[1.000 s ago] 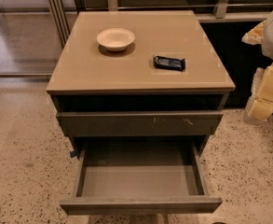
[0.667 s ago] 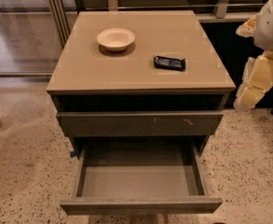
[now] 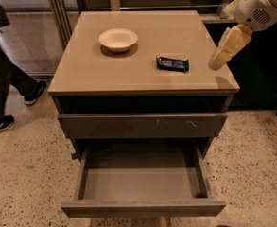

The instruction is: Place rxbar blueberry into middle drawer

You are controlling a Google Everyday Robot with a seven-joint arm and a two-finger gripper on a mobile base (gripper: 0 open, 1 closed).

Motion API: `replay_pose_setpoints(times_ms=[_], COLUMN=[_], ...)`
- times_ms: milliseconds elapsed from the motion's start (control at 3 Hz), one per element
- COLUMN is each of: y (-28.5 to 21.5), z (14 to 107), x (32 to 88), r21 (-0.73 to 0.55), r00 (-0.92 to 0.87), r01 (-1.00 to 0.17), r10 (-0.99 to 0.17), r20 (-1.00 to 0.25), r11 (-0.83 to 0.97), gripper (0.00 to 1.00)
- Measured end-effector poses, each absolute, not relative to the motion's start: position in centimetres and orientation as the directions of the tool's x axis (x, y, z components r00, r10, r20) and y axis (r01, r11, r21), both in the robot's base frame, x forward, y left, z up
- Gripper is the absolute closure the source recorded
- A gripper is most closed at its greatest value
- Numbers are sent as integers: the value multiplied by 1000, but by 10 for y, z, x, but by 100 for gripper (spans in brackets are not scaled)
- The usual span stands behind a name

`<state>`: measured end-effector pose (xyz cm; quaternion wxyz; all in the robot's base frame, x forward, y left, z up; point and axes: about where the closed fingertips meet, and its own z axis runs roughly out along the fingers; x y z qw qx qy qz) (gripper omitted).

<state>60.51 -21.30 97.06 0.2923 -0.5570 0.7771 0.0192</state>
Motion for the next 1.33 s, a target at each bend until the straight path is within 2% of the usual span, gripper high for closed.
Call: replay_pose_setpoints(times_ms=[667, 1333], y=[-186, -182], z=[912, 897], x=[704, 708], r21=[-207, -160], r00=[-186, -194], r01=[-866, -882], r10=[-678, -651], r20=[-711, -734], r11=[455, 443], gripper=[0, 0])
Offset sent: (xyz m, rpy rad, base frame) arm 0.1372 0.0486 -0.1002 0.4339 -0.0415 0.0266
